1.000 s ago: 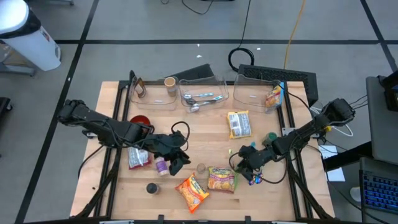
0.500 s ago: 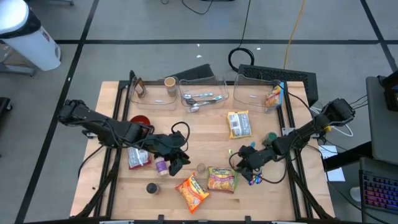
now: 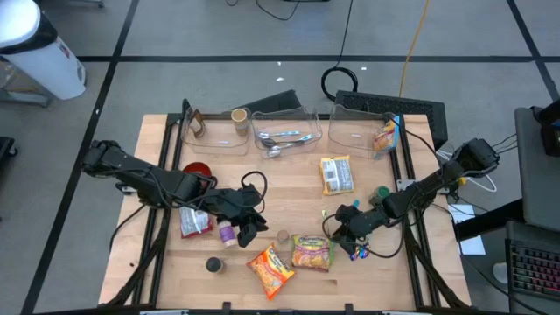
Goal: Pick & Place Food Item
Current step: Put the green noodle pack into the right transparent bin
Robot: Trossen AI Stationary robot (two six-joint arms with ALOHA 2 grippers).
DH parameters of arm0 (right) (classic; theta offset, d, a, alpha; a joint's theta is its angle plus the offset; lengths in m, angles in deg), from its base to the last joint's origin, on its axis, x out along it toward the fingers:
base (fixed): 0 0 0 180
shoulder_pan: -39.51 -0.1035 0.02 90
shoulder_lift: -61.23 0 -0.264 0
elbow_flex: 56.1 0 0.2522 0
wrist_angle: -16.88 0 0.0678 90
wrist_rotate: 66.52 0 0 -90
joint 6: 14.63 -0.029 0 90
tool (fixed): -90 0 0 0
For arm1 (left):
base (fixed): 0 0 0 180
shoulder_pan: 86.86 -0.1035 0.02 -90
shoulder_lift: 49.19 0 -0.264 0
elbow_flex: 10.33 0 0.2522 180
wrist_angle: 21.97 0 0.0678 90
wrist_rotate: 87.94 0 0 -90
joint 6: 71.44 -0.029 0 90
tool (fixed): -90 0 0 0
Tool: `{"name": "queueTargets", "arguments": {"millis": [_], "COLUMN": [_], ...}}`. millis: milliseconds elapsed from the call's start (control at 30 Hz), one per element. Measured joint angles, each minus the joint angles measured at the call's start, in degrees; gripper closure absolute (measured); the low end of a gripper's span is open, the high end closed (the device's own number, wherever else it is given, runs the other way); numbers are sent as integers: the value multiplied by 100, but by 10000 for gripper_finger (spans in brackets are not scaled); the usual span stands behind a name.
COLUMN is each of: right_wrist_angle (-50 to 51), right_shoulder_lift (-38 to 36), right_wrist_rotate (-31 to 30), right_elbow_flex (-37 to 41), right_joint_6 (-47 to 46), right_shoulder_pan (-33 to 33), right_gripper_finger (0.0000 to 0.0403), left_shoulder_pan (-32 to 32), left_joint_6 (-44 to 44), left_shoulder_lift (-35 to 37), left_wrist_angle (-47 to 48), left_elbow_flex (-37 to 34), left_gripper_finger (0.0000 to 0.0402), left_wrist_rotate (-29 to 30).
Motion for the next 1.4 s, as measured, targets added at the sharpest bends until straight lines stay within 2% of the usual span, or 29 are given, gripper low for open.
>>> {"name": "queueTargets", "arguments": {"millis": [100,333,567,767,933,1067,1400], "right_wrist_angle": [0,-21,-295,-348,-517,-595,-360], "right_shoulder_lift": [0,-4,-185,-316,-323,-326,-326], "right_wrist_rotate": [0,-67,-476,-430,-128,-116,173], "right_elbow_flex": [0,0,-4,-4,-5,-7,-7], "right_joint_6": [70,145,310,451,531,514,315], "right_shoulder_pan": [0,35,271,602,712,758,797], "right_gripper_finger": [398,401,402,403,400,372,255], "left_shoulder_pan": [0,0,0,0,0,0,0], "left_joint_6": [27,97,75,73,53,-78,-279], "left_shoulder_lift": [0,2,2,2,2,2,2], "left_wrist_angle": [-3,-182,-481,-477,-474,-449,-315], "left_elbow_flex": [0,0,0,0,0,0,0], "left_gripper_finger": [282,282,282,282,282,282,282], "left_wrist_rotate": [1,3,19,39,40,41,41]}}
